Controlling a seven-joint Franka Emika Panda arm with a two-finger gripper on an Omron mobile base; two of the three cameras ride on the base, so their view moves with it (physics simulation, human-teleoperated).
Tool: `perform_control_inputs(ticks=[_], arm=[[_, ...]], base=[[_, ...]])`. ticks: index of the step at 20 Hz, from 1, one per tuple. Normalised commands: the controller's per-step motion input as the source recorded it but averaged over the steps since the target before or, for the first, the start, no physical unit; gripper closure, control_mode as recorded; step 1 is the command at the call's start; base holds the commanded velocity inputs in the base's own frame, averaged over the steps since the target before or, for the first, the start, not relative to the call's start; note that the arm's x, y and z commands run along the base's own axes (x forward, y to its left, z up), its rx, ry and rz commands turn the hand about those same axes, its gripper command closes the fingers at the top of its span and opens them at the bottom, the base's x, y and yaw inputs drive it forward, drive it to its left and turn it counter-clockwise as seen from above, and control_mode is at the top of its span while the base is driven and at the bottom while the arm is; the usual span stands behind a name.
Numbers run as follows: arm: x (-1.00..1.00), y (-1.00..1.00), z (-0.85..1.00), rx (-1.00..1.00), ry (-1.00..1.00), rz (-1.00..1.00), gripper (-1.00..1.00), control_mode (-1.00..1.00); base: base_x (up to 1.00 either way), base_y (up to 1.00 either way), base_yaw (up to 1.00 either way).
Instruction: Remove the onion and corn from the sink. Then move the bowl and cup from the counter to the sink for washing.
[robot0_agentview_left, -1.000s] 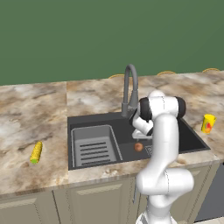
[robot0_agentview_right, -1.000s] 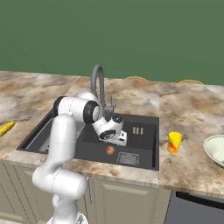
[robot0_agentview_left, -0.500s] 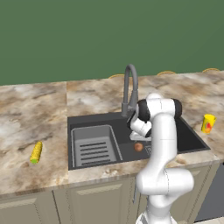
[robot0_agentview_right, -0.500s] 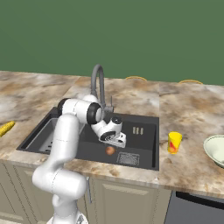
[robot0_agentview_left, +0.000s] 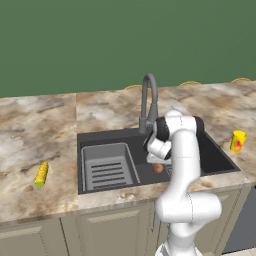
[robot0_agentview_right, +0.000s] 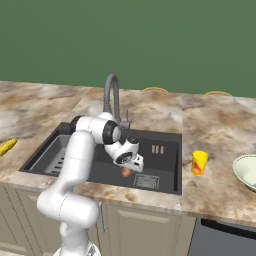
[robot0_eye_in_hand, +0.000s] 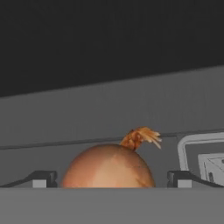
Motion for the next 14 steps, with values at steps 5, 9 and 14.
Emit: perform_control_inputs(ticks=[5, 9, 14], arm=[[0.14, 0.03, -0.24, 0.00, 0.06, -0.04, -1.00, -1.00], [0.11, 0.02, -0.20, 0.00, 0.05, -0.03, -1.00, -1.00], [0.00, 0.01, -0.10, 0.00, 0.05, -0.05, -1.00, -1.00]], base=[[0.00, 0.00, 0.00], [0.00, 0.00, 0.00], [0.00, 0.00, 0.00]])
